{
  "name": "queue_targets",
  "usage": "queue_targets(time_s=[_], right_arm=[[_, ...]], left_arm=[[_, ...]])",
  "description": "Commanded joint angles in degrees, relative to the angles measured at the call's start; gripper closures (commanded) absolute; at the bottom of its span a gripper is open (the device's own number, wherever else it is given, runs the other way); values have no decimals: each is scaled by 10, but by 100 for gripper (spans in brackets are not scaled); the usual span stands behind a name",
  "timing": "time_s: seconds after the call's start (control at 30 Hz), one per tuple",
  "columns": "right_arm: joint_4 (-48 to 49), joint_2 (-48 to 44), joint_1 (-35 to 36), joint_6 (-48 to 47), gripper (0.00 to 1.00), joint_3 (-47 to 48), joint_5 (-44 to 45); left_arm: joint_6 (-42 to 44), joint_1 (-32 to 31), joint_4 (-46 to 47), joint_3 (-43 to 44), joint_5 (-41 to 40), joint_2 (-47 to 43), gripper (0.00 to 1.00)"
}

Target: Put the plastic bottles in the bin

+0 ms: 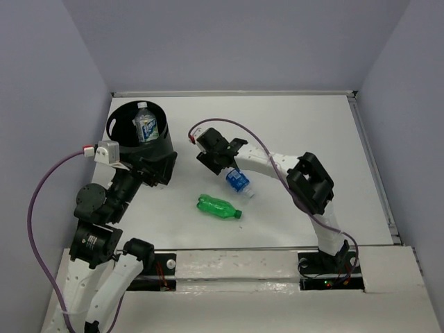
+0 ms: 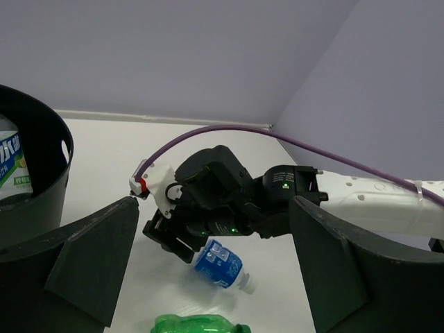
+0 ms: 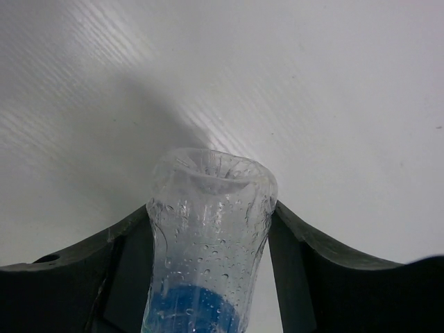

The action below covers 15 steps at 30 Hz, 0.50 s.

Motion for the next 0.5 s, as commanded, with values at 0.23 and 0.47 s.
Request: queue_targets(time_s=[0.23,0.47], right_arm=[[220,-147,4,53,57,153,-107],[570,-108,17,188,58,173,-203]], left_arm=[[-31,-3,118,58,-51,-4,1],[-22,-3,163,49,-67,-7,1]])
